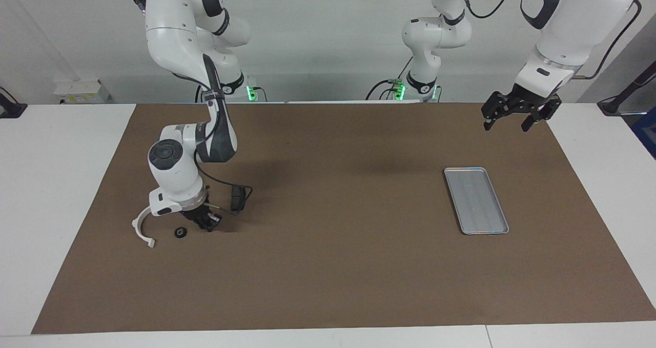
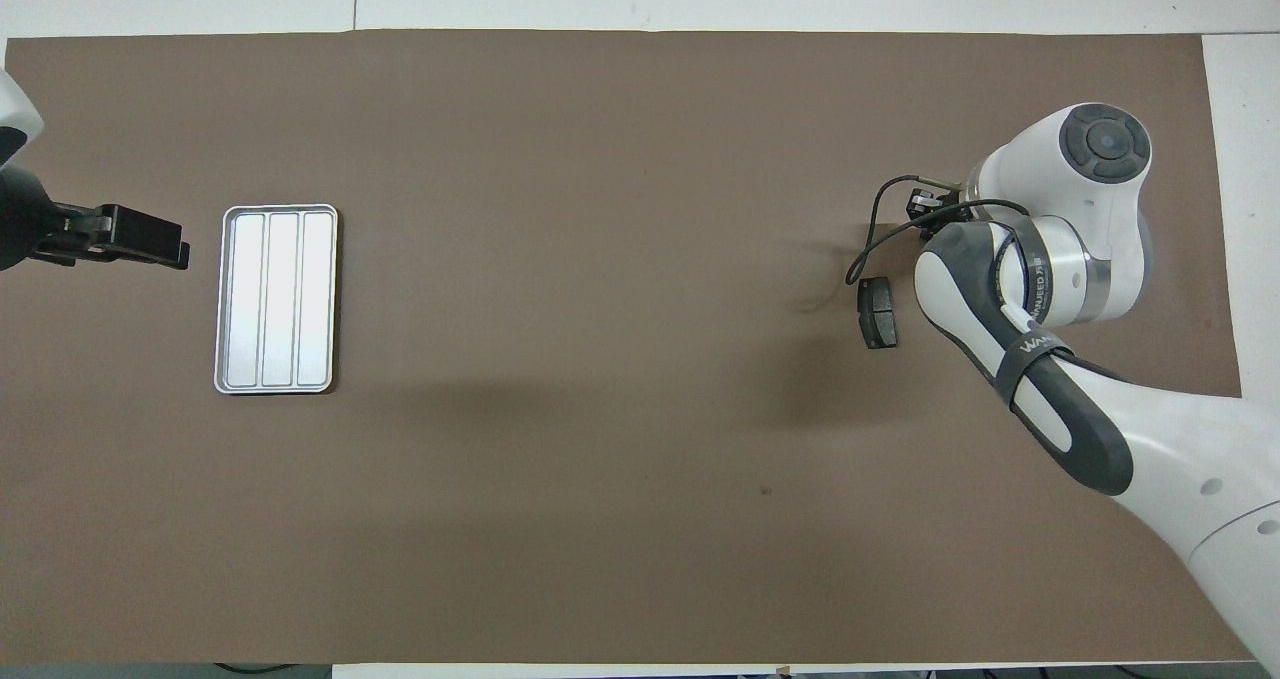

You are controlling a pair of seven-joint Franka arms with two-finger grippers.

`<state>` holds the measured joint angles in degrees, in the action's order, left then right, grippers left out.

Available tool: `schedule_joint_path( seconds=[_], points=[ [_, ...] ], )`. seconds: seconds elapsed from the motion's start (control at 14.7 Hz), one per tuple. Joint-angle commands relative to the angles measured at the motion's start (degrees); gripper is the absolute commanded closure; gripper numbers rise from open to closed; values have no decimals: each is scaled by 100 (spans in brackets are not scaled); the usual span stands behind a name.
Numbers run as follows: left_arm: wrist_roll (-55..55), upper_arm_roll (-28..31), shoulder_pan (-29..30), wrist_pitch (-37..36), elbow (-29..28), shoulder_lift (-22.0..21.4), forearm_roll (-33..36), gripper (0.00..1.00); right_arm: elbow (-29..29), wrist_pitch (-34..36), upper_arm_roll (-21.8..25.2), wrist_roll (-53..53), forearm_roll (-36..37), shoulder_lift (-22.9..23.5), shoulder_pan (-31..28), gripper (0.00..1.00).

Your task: Pick bearing gear from pile to tray

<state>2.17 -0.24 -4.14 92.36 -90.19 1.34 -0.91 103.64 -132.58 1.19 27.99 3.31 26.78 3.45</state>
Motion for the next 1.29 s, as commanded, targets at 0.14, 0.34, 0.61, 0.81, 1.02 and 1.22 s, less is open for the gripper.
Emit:
schedule_joint_path(
  seconds=[0.14, 0.34, 0.61, 0.81, 1.02, 1.22],
  points=[
    [-32, 15, -17, 1, -112, -108, -23, 0, -97, 285, -13, -153, 91, 20, -46, 100],
    [-32, 16, -17, 1, -112, -108, -32, 0, -466, 829, -22, -302, 91, -24, -47, 100],
    [-32, 15, -17, 1, -112, -108, -32, 0, -520, 1426, -57, -523, 74, -383, -38, 100],
    [-32, 15, -17, 1, -112, -108, -32, 0, -572, 1980, -75, -610, 65, -770, -20, 100],
    [-32, 33, -17, 1, -112, -108, -32, 0, -844, 2656, -145, -777, 74, -1078, -11, 100],
    [-32, 16, -17, 1, -112, -108, -32, 0, -1012, 3211, -373, -882, 91, -1482, -11, 100]
  ],
)
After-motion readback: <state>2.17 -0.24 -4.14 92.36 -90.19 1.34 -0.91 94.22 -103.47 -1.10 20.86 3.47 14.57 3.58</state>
